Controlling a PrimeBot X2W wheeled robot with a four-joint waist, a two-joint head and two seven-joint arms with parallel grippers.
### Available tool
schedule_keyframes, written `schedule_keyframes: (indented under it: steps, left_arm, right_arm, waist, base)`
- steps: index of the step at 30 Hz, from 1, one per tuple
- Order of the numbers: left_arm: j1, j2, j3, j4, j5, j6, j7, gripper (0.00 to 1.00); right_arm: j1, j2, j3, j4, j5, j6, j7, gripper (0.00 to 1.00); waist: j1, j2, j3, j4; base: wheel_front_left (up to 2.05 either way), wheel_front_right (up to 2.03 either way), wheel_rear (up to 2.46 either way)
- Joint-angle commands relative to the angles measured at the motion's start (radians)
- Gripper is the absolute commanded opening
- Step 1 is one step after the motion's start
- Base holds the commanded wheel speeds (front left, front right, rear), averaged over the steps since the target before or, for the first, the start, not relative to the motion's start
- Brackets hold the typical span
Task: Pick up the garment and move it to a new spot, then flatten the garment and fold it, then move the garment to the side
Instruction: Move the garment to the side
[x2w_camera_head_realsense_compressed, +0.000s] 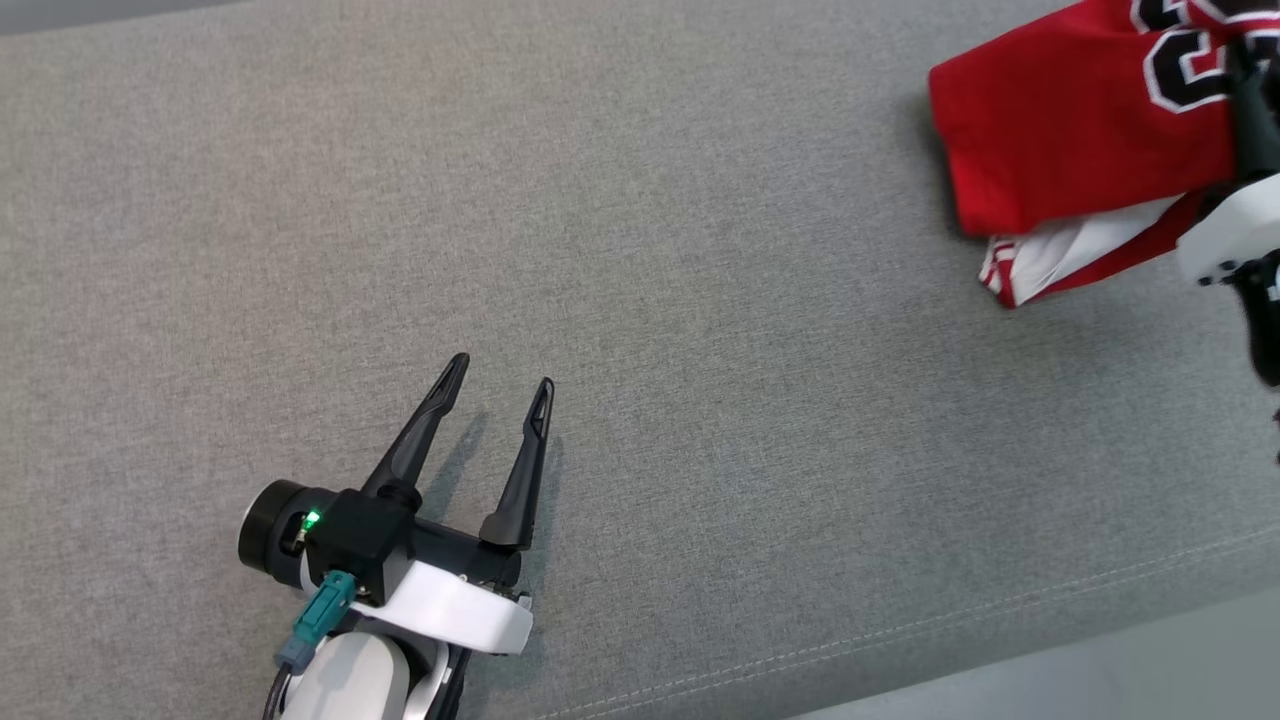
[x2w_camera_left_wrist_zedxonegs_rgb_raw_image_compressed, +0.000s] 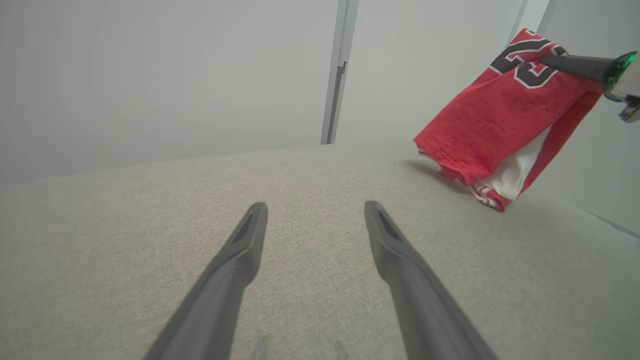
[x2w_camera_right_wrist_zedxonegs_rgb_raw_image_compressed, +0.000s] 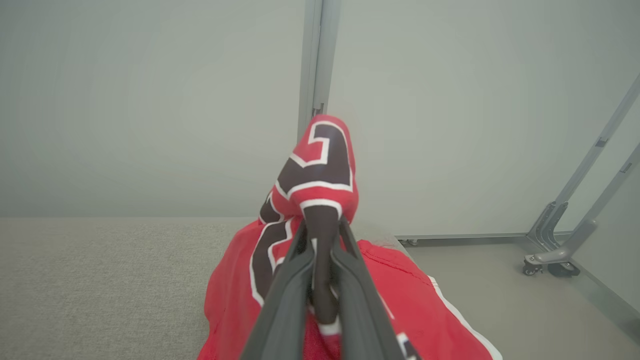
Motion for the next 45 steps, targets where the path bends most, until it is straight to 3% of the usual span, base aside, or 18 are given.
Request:
schedule_keyframes:
  steps: [1, 21, 28, 39, 40, 41, 42, 43, 45]
  left_arm:
    - [-0.044, 0.014, 0.031, -0.034, 0.015, -0.004, -0.010, 1.00]
    - [-0.121, 0.064, 0.003, -0.084, 0.047, -0.010, 0.024, 1.00]
    - [-0.131, 0.075, -0.001, -0.109, 0.050, -0.008, 0.037, 1.00]
    - [-0.144, 0.091, -0.009, -0.151, 0.054, -0.001, 0.062, 1.00]
    - [-0.145, 0.092, -0.010, -0.153, 0.054, -0.001, 0.064, 1.00]
    - [-0.145, 0.093, -0.011, -0.156, 0.053, 0.000, 0.065, 1.00]
    - [-0.146, 0.093, -0.013, -0.158, 0.053, 0.000, 0.066, 1.00]
    - [-0.147, 0.093, -0.014, -0.159, 0.053, 0.001, 0.067, 1.00]
    - [-0.148, 0.094, -0.015, -0.159, 0.052, 0.003, 0.068, 1.00]
  right_arm:
    - [-0.022, -0.029, 0.001, -0.018, -0.007, 0.004, -0.014, 0.00]
    - [-0.130, -0.141, -0.057, 0.076, -0.070, 0.004, -0.015, 0.00]
    - [-0.147, -0.151, -0.126, 0.122, -0.135, 0.004, -0.015, 0.00]
    - [-0.174, -0.139, -0.339, 0.164, -0.372, 0.004, -0.015, 0.00]
    - [-0.174, -0.135, -0.363, 0.164, -0.396, 0.004, -0.015, 0.15]
    - [-0.174, -0.131, -0.389, 0.163, -0.421, 0.004, -0.015, 0.49]
    - [-0.174, -0.125, -0.413, 0.162, -0.445, 0.004, -0.015, 0.95]
    - [-0.173, -0.120, -0.438, 0.157, -0.471, 0.004, -0.015, 1.00]
    - [-0.170, -0.106, -0.490, 0.148, -0.520, 0.004, -0.015, 1.00]
  waist:
    - [0.0000, 0.0000, 0.017, 0.006]
    - [0.0000, 0.0000, 0.175, 0.005]
    - [0.0000, 0.0000, 0.207, 0.015]
    - [0.0000, 0.0000, 0.243, 0.027]
    - [0.0000, 0.0000, 0.245, 0.027]
    - [0.0000, 0.0000, 0.247, 0.028]
    - [0.0000, 0.0000, 0.249, 0.029]
    - [0.0000, 0.0000, 0.250, 0.030]
    - [0.0000, 0.0000, 0.251, 0.031]
  base:
    - [0.00, 0.00, 0.00]
    - [0.00, 0.00, 0.00]
    - [0.00, 0.00, 0.00]
    - [0.00, 0.00, 0.00]
    - [0.00, 0.00, 0.00]
    - [0.00, 0.00, 0.00]
    - [0.00, 0.00, 0.00]
    - [0.00, 0.00, 0.00]
    - [0.00, 0.00, 0.00]
